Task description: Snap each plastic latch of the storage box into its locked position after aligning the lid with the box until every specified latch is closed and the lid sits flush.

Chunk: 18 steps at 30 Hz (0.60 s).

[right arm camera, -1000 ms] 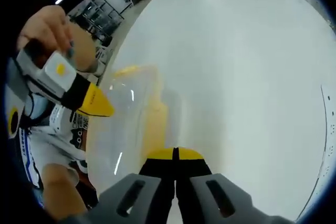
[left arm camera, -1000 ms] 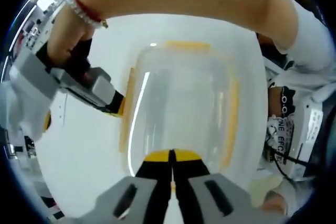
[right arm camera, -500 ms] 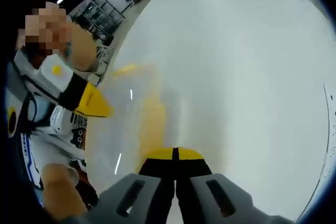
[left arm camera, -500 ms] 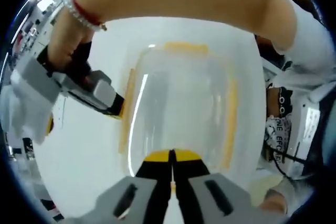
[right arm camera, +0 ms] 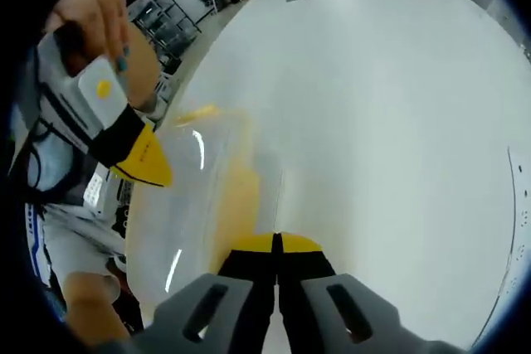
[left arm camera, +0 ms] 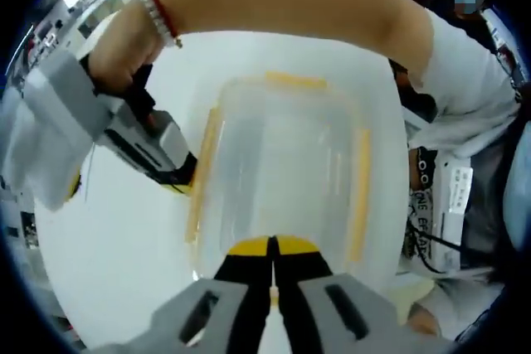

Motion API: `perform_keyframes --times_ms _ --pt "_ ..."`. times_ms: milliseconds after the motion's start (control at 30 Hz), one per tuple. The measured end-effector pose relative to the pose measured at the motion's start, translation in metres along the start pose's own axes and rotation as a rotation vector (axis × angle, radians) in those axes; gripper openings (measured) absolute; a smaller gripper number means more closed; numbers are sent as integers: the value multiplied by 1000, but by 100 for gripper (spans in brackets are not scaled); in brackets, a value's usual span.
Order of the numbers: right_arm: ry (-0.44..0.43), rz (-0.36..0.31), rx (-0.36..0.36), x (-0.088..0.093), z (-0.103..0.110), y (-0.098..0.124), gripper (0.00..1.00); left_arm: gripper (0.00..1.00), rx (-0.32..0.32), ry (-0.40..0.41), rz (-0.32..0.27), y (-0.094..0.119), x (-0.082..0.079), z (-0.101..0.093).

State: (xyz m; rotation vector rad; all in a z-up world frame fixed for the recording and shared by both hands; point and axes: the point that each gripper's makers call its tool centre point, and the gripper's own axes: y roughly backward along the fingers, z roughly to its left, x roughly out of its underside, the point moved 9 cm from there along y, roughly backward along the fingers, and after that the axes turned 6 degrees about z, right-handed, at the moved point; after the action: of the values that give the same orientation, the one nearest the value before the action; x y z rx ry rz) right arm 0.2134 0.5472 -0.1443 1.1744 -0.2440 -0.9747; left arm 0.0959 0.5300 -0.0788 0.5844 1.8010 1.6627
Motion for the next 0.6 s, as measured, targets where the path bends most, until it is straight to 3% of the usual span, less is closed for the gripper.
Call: perform_keyframes --times_ms 133,600 --pt "-11 1 -25 0 0 0 0 0 -14 -6 35 0 -4 -2" --pt "-56 12 -64 1 2 -6 0 0 -14 6 51 2 -5 -1"
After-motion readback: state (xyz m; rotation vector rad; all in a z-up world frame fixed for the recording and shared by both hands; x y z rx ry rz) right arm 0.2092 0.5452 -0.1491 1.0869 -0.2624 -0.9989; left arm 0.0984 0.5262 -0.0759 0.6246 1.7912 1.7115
